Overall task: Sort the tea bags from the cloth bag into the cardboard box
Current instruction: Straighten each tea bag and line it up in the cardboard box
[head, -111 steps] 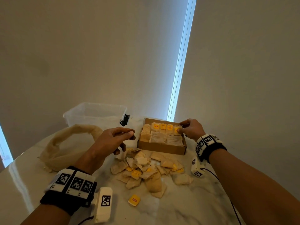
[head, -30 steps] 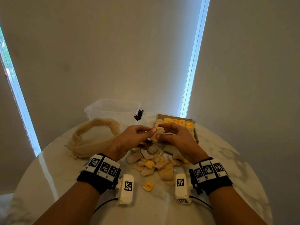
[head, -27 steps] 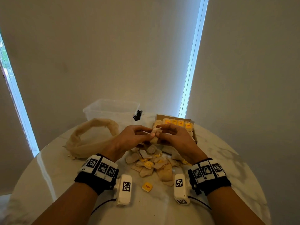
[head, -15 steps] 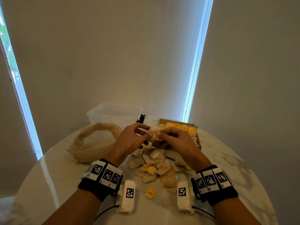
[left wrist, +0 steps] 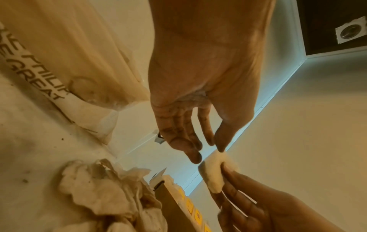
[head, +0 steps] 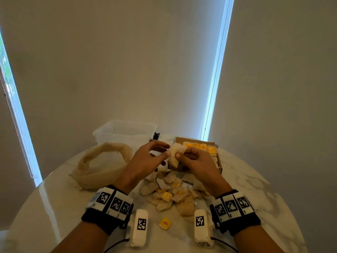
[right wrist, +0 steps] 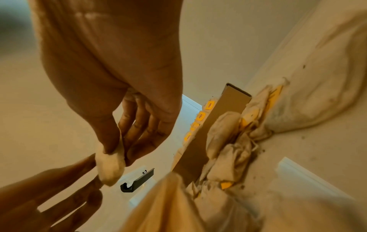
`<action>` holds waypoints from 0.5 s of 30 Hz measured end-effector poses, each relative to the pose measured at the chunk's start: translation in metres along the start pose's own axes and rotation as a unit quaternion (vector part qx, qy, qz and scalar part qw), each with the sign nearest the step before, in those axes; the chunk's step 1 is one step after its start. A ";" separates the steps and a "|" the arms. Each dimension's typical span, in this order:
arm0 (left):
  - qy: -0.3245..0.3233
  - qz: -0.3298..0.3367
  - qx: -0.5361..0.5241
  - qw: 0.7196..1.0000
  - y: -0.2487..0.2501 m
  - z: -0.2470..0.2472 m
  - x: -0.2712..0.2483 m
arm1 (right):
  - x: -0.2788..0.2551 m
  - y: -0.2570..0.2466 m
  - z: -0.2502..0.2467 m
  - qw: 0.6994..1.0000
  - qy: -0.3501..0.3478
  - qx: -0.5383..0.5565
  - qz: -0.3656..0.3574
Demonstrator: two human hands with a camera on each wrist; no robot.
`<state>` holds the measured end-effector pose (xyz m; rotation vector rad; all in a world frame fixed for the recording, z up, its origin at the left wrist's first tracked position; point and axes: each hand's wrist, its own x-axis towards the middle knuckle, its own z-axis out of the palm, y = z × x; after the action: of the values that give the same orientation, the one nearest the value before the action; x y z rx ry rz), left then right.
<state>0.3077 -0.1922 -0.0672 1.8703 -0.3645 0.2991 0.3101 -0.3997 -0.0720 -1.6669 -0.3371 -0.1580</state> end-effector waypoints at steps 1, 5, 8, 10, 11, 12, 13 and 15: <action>-0.008 -0.009 -0.014 1.000 0.002 0.000 -0.001 | 0.000 0.000 0.000 1.000 -0.007 0.000 0.001; -0.040 -0.020 -0.045 0.998 0.004 0.001 -0.003 | -0.002 -0.003 0.001 0.999 -0.043 -0.024 0.008; -0.002 -0.024 -0.044 0.999 0.001 0.000 -0.002 | 0.000 -0.003 0.001 0.999 -0.031 -0.012 0.017; 0.013 -0.031 -0.045 0.998 -0.002 0.000 -0.001 | 0.001 -0.002 0.001 0.999 -0.006 0.013 0.033; 0.017 -0.034 -0.045 0.998 -0.003 0.000 0.000 | 0.002 -0.002 0.001 0.999 0.002 0.022 0.038; 0.019 -0.035 -0.045 0.998 -0.003 0.000 0.000 | 0.002 -0.002 0.001 0.999 0.005 0.026 0.038; 0.019 -0.037 -0.045 0.998 -0.003 0.000 0.001 | 0.002 -0.002 0.001 0.999 0.000 0.026 0.033; 0.017 -0.037 -0.044 0.998 -0.003 0.001 0.001 | 0.001 -0.002 0.001 0.999 -0.021 0.023 0.013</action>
<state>0.3097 -0.1924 -0.0693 1.7853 -0.2802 0.2606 0.3101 -0.3985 -0.0701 -1.6301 -0.3480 -0.0958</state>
